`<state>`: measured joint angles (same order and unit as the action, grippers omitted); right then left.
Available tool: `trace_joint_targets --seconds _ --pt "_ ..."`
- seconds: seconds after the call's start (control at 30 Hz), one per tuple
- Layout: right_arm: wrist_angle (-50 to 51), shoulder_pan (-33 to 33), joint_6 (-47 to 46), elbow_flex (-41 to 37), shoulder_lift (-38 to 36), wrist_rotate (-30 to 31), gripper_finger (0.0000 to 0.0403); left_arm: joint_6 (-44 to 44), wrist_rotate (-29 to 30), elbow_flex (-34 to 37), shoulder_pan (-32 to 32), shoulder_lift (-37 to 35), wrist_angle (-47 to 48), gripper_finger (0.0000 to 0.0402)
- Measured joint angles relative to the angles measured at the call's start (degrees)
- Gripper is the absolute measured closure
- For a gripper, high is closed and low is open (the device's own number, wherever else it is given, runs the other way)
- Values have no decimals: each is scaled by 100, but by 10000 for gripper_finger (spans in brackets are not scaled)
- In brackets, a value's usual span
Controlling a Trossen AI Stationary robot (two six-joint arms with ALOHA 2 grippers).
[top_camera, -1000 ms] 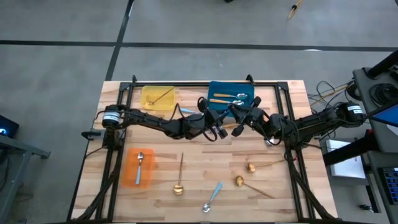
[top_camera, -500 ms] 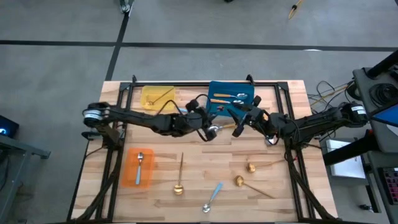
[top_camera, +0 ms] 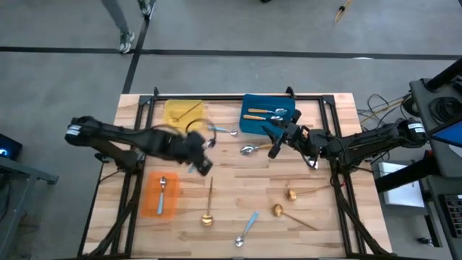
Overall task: Sort silverware by color (type)
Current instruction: Put the blue spoon into the orange bin
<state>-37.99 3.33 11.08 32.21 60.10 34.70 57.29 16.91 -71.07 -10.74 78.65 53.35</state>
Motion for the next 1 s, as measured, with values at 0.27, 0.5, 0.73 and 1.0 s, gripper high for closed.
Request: trace_joint_targets --seconds 0.27,0.5,0.73,1.0 --pt "-40 -135 79 2 0 0 269 2766 -7 143 -1613 -47 1563 387" --pt "-43 -161 154 44 0 -13 275 4732 6 805 -2679 -17 1610 387" --pt "-40 -161 147 44 0 -13 273 6138 4 1384 -3451 -15 1573 387" --pt "-38 -161 134 44 0 -13 277 6879 4 1878 -3749 3 1198 387"
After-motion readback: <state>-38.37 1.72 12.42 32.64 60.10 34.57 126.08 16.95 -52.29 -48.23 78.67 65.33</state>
